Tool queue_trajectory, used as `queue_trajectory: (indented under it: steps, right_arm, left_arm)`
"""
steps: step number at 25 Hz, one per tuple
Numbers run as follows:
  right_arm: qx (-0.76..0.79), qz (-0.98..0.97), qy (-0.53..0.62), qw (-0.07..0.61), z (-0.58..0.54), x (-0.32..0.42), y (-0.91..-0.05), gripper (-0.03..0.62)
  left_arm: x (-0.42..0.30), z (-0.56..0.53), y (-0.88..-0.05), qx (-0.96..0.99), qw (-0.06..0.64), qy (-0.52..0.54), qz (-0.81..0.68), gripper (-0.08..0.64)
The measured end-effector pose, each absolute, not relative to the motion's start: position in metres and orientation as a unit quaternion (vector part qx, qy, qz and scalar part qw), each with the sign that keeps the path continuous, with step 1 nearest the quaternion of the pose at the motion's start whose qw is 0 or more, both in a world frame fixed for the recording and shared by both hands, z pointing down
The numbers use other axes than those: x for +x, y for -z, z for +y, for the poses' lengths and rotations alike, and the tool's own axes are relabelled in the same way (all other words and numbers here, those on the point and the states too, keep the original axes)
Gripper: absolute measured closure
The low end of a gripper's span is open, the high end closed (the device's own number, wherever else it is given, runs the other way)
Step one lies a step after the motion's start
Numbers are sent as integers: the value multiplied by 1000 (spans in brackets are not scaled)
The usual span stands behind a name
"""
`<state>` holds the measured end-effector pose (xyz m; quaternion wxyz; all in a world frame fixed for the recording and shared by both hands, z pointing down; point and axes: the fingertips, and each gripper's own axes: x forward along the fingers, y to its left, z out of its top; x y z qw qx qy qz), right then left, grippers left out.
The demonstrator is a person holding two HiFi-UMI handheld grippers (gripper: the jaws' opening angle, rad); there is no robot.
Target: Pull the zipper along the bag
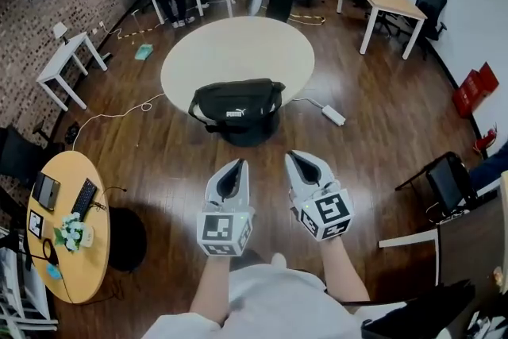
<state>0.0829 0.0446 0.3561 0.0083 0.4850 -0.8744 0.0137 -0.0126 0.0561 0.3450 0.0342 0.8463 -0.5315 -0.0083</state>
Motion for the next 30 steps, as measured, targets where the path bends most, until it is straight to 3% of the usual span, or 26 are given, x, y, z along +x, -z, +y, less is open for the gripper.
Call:
queue_trajectory:
  steps: [10, 18, 25, 30]
  right_arm:
    - [501, -864, -26, 30, -154, 82, -412, 604]
    - [532, -845, 10, 54, -352, 85, -373, 604]
    - [592, -796, -54, 114, -446, 131, -419, 604]
    - [544, -814, -92, 179, -484, 145, -476, 604]
  left_arm:
    - [-9, -167, -391, 862, 48, 7, -505, 545]
    - [-11, -362, -375, 889, 53, 0, -454, 545]
    - [3, -448, -418, 894, 115, -41, -431, 545]
    - [26, -467, -468, 882, 178, -91, -426, 545]
